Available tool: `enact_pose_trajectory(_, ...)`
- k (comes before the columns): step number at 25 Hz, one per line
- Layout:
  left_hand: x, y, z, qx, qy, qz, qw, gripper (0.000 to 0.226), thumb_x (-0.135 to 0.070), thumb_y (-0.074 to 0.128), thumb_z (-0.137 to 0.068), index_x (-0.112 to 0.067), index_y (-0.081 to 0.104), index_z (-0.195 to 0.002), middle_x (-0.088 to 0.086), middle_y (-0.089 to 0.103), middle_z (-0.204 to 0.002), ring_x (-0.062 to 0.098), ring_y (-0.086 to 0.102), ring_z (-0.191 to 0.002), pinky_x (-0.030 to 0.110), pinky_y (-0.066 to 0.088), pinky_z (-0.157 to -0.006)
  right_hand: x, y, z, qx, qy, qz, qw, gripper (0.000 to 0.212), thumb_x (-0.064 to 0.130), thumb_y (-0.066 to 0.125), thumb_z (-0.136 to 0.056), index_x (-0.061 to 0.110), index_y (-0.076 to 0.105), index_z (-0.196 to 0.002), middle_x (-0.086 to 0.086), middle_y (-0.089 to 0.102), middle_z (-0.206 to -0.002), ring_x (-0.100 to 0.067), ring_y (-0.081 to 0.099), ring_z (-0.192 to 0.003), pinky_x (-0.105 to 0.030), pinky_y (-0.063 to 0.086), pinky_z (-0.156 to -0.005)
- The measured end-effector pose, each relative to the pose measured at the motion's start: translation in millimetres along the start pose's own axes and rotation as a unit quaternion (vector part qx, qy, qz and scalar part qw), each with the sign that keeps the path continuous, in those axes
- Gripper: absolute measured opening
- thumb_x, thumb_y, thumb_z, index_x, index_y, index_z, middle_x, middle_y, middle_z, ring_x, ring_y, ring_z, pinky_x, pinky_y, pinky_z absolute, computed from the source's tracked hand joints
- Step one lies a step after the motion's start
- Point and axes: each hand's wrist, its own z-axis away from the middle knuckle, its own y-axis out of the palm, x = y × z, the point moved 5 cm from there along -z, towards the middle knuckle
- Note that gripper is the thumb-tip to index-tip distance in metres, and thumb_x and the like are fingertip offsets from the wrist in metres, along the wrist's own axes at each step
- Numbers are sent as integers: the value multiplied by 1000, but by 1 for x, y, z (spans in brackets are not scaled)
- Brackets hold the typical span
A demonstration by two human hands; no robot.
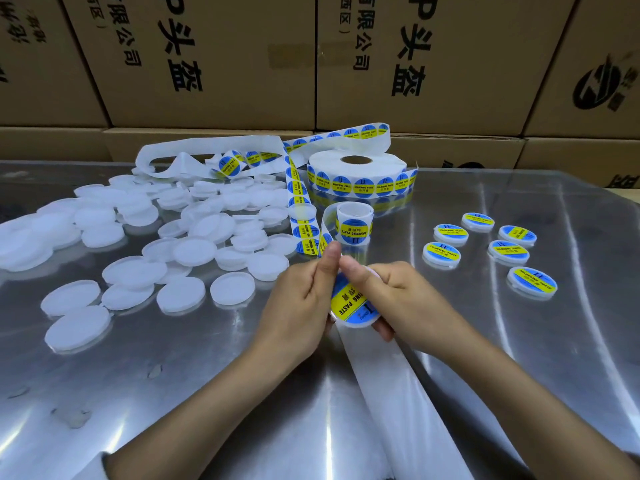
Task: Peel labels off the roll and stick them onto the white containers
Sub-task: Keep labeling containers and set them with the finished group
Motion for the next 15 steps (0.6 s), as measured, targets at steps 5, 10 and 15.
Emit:
enact_pose_trajectory(5, 5, -21, -9, -54, 2, -19, 998, 56, -55, 33, -92, -20, 62, -60, -3, 58, -47, 2, 47, -44, 14, 35, -49, -26, -48, -3, -185, 127, 23, 974, 69, 59, 28, -94, 16, 44, -43, 2, 42, -32, -6, 40, -31, -17, 36, -42)
enact_pose_trajectory(10, 24, -44, -18, -58, -4, -337, 940, 20, -36, 51, -93, -26, 65, -104, -10, 62, -109, 11, 54, -102, 28, 41, -80, -64, -61, -1, -151, 235, 248, 928, 50, 55, 38, -93, 16, 51, -65, 0, 61, -57, -21, 60, -70, -30, 39, -60)
enact_pose_trajectory(15, 55, -37, -16, 70, -89, -504, 856, 58, -50, 36, -96, -18, 30, -145, 1, 29, -151, 18, 20, -141, 34, 27, -109, -49, -63, 1, -180, 175, 367, 896, 24, 43, 52, -91, 28, 61, -108, 1, 56, -119, -26, 55, -107, -35, 43, -80)
